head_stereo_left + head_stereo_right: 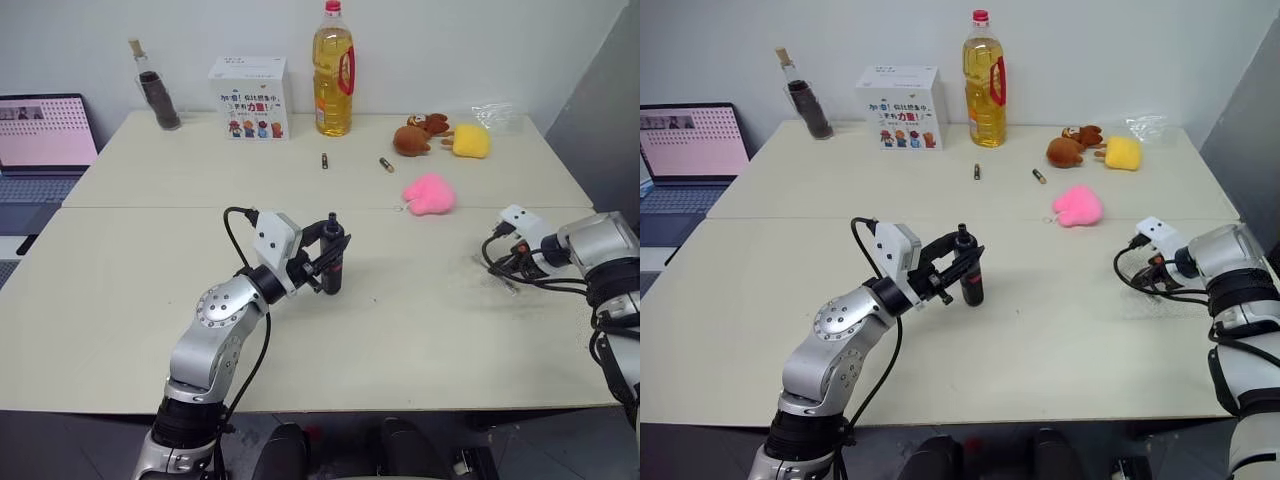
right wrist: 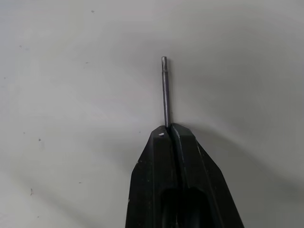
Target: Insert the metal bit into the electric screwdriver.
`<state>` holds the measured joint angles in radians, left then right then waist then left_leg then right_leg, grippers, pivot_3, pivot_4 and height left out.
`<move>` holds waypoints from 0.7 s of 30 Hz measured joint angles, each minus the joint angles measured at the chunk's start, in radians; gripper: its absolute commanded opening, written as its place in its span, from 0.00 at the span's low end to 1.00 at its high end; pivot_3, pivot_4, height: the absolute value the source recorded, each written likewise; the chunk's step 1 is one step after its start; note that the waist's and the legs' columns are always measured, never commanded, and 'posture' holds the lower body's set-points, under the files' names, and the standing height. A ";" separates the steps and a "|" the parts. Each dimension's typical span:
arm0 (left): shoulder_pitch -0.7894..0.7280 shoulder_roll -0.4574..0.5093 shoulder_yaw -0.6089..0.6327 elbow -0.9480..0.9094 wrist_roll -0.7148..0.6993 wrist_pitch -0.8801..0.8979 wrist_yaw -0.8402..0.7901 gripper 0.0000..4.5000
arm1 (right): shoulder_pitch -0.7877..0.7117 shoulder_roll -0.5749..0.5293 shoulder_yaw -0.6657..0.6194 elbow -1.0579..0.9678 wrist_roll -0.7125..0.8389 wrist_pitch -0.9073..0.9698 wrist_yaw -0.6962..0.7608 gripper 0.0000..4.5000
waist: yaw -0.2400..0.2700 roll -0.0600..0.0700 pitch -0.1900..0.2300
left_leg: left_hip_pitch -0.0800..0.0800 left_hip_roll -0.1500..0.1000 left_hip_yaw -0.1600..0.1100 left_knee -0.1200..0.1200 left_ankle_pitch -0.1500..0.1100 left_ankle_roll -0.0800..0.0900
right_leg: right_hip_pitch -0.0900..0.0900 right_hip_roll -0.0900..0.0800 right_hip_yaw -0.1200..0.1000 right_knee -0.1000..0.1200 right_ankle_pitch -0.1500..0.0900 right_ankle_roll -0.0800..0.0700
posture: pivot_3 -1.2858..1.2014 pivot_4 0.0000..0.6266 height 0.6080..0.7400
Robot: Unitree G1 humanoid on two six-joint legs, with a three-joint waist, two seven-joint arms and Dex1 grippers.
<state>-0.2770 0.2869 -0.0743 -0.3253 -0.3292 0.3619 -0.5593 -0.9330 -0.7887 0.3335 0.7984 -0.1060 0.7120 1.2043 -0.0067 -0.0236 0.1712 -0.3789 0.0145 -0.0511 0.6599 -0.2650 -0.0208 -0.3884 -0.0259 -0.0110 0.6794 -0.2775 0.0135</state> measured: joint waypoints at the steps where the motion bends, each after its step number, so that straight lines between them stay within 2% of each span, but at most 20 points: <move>1: -0.002 0.000 0.000 0.003 -0.001 0.000 -0.001 0.37 | 0.004 -0.002 -0.001 -0.007 0.000 -0.002 0.004 0.00 | 0.000 0.000 0.000 | 0.000 0.000 0.000 0.000 0.000 0.000 | 0.000 0.000 0.000 0.000 0.000 0.000 | 0.52 0.24 1.00; 5: -0.005 0.001 0.000 0.006 -0.002 -0.002 -0.002 0.37 | 0.015 -0.007 -0.020 -0.012 0.010 -0.032 0.044 0.00 | 0.000 0.000 0.000 | 0.000 0.000 0.000 0.000 0.000 0.000 | 0.000 0.000 0.000 0.000 0.000 0.000 | 0.52 0.24 1.00; 10: -0.009 0.009 0.004 0.008 -0.006 -0.009 -0.010 0.37 | 0.005 0.074 -0.139 -0.125 0.134 -0.016 0.057 0.00 | -0.011 0.008 0.005 | -0.001 0.000 0.000 0.000 0.000 0.000 | -0.002 0.000 0.001 0.000 0.000 0.000 | 0.52 0.24 1.00; 12: -0.010 0.021 0.012 0.014 -0.009 -0.019 -0.019 0.37 | 0.005 0.152 -0.284 -0.296 0.232 0.059 -0.036 0.00 | -0.014 0.010 0.006 | -0.003 0.000 -0.001 -0.001 0.000 0.000 | -0.004 0.000 0.001 0.001 0.000 0.000 | 0.52 0.24 1.00; 14: -0.015 0.021 0.014 0.022 -0.016 -0.020 -0.020 0.37 | -0.002 0.221 -0.378 -0.468 0.309 0.129 -0.122 0.00 | -0.014 0.010 0.006 | -0.004 0.000 -0.002 -0.001 0.000 0.000 | -0.004 0.000 -0.001 0.001 0.000 0.000 | 0.52 0.24 1.00; 15: -0.015 0.019 0.015 0.028 -0.025 -0.021 -0.020 0.37 | 0.014 0.274 -0.447 -0.609 0.361 0.183 -0.197 0.00 | -0.010 0.010 0.006 | -0.004 0.001 -0.003 -0.001 0.000 -0.001 | -0.003 0.000 -0.001 0.000 0.000 0.000 | 0.52 0.24 1.00; 20: -0.027 0.017 0.024 0.057 -0.051 -0.023 -0.020 0.37 | 0.086 0.543 -0.577 -0.969 0.500 0.318 -0.479 0.00 | 0.001 0.010 0.006 | -0.003 -0.001 -0.004 0.000 0.000 -0.001 | -0.003 -0.002 0.000 0.001 0.000 0.001 | 0.52 0.24 1.00; 21: -0.028 0.017 0.024 0.058 -0.051 -0.023 -0.020 0.37 | 0.087 0.551 -0.580 -0.977 0.504 0.321 -0.487 0.00 | 0.001 0.010 0.006 | -0.003 -0.001 -0.004 0.000 0.000 -0.001 | -0.003 -0.002 0.000 0.001 0.000 0.001 | 0.52 0.24 1.00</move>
<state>-0.3049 0.3035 -0.0503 -0.2675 -0.3806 0.3391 -0.5791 -0.8458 -0.2378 -0.2470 -0.1784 0.3983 1.0329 0.7175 -0.0058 -0.0139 0.1770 -0.3823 0.0137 -0.0547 0.6597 -0.2653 -0.0215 -0.3915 -0.0276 -0.0114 0.6808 -0.2774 0.0141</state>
